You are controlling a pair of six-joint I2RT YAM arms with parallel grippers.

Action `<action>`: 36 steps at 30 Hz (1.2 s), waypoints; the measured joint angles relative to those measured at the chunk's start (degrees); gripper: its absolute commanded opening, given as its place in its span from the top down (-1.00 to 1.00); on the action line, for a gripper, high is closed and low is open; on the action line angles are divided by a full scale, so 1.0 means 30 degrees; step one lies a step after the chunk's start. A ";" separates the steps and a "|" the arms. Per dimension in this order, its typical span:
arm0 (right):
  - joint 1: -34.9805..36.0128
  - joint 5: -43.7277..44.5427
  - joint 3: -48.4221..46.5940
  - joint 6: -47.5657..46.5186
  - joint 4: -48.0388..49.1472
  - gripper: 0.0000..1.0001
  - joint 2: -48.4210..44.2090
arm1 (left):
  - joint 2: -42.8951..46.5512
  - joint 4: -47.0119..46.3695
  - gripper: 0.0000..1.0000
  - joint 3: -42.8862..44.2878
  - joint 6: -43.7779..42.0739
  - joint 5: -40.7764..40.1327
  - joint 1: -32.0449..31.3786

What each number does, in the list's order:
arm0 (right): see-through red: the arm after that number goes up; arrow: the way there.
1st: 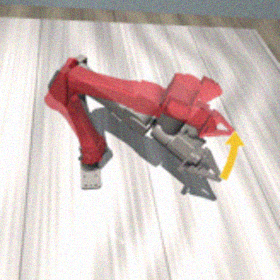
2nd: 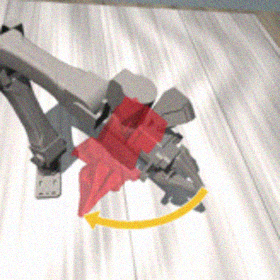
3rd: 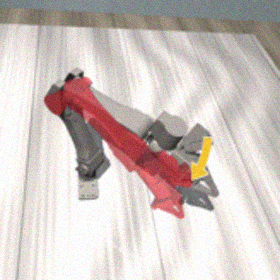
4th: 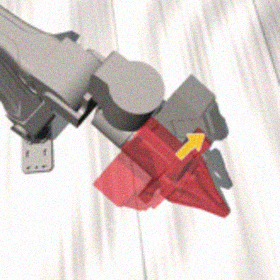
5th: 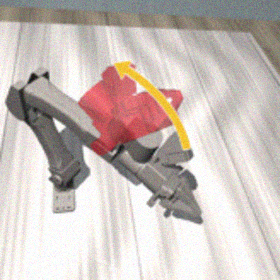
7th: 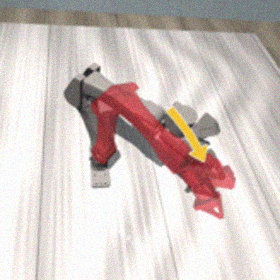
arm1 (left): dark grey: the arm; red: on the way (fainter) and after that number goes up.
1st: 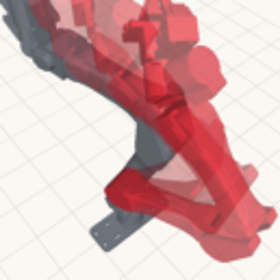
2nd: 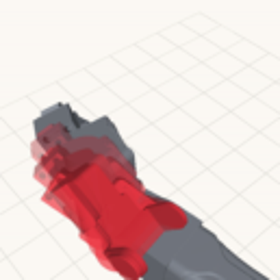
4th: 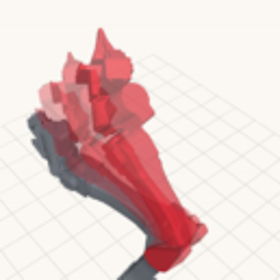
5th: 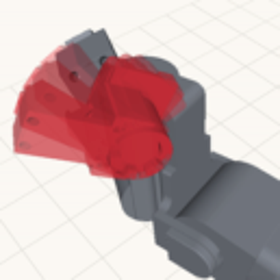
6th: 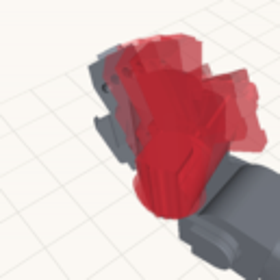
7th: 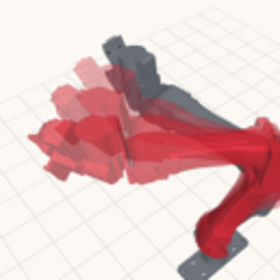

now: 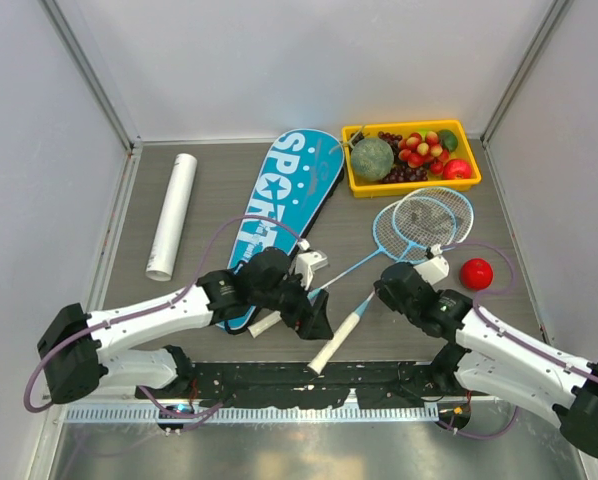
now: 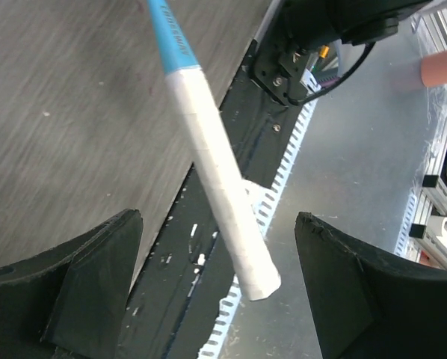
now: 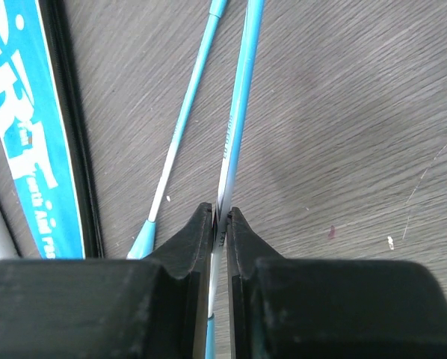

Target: Pack up the badminton gear

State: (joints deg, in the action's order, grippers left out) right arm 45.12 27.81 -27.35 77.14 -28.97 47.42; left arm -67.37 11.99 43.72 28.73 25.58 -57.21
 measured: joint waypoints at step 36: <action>0.1173 -0.1727 0.3767 -0.2361 0.6623 -0.41 -0.7963 | 0.1435 0.5107 1.00 0.1202 0.1938 -0.8444 -0.5821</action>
State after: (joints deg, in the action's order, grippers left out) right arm 48.64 22.63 -16.05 70.06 -9.10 23.53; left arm -63.07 27.31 47.33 34.54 0.25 -74.67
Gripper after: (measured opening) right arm 0.688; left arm 0.336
